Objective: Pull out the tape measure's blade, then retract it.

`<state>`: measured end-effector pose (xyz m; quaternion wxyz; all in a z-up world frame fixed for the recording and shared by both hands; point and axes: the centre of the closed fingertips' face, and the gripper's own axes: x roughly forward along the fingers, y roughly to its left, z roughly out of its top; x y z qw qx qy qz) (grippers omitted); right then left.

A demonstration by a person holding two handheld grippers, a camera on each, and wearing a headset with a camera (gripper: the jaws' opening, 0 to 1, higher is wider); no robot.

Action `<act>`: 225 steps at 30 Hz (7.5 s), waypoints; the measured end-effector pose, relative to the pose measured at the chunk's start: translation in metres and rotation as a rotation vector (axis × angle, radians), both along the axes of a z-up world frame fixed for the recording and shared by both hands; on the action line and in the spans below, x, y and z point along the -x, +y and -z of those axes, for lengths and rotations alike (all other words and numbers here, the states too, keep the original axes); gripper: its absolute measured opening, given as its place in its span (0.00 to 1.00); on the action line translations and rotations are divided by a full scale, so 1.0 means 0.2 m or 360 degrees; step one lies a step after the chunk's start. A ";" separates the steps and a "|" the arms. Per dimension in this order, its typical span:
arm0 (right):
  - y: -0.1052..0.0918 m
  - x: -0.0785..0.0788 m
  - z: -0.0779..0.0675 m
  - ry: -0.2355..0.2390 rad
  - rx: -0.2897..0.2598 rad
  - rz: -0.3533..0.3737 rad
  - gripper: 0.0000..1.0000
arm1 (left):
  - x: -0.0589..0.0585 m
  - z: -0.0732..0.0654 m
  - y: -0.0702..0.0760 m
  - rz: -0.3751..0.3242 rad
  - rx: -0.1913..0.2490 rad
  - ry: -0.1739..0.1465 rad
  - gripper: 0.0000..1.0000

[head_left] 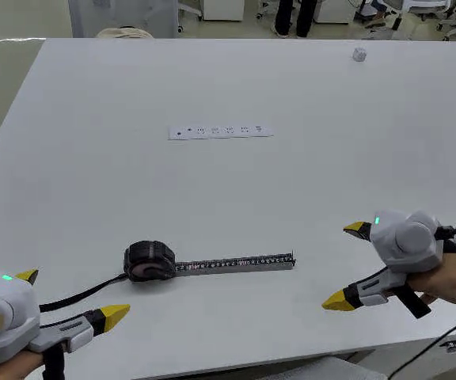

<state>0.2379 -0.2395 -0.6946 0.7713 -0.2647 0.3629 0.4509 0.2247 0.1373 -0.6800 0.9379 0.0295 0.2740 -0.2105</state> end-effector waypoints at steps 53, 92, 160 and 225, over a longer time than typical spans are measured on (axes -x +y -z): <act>0.17 -0.23 0.43 0.0291 0.0398 -0.0607 0.46 | -0.25 0.15 -0.34 -0.0185 -0.0012 -0.0093 1.00; 0.16 -0.26 0.48 0.0383 0.0606 -0.0545 0.15 | -0.28 0.17 -0.35 -0.0248 0.0057 -0.0041 0.99; 0.18 -0.26 0.47 0.0376 0.0598 -0.0376 0.15 | -0.42 0.37 -0.39 -0.0433 -0.0045 0.0205 0.62; 0.27 -0.25 0.48 0.0389 0.0587 -0.0391 0.15 | -0.42 0.38 -0.38 -0.0417 -0.0017 0.0230 0.62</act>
